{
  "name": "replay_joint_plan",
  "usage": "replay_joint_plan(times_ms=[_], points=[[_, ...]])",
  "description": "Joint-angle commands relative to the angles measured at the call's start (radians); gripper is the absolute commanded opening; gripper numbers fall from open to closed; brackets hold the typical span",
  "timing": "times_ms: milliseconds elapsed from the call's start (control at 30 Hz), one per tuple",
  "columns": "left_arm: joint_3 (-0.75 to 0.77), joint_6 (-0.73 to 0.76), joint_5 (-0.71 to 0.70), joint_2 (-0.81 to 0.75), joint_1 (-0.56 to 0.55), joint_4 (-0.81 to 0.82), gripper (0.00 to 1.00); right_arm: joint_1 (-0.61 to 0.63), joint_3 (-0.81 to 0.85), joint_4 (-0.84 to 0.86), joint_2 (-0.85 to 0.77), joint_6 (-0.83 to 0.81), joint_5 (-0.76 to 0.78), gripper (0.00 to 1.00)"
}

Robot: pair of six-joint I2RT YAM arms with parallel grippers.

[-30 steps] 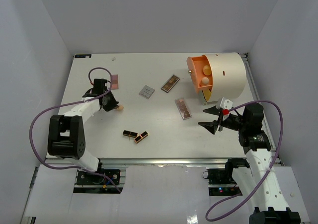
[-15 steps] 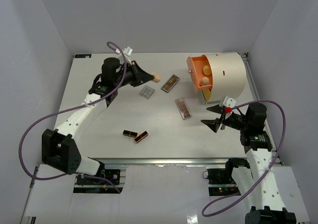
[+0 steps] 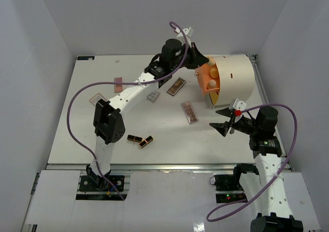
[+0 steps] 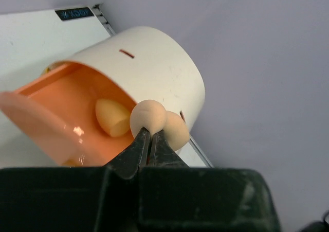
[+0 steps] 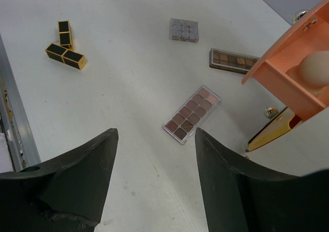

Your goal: Organize the makeup

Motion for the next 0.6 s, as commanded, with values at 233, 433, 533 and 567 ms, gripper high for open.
replay_joint_plan(times_ms=[233,433,533,567], points=[[0.338,0.204,-0.270,0.194,-0.073,-0.122,0.03,-0.013,0.020,0.034,-0.002,0.003,-0.020,0.68],[0.322,0.227,-0.290,0.189,-0.075,-0.128,0.05,-0.013,0.020,0.034,0.004,0.003,-0.018,0.68],[0.321,0.246,-0.322,0.182,-0.079,-0.138,0.06,-0.013,0.018,0.034,0.005,0.002,-0.017,0.68],[0.322,0.253,-0.331,0.182,-0.082,-0.142,0.08,-0.013,0.018,0.034,0.006,0.001,-0.016,0.68]])
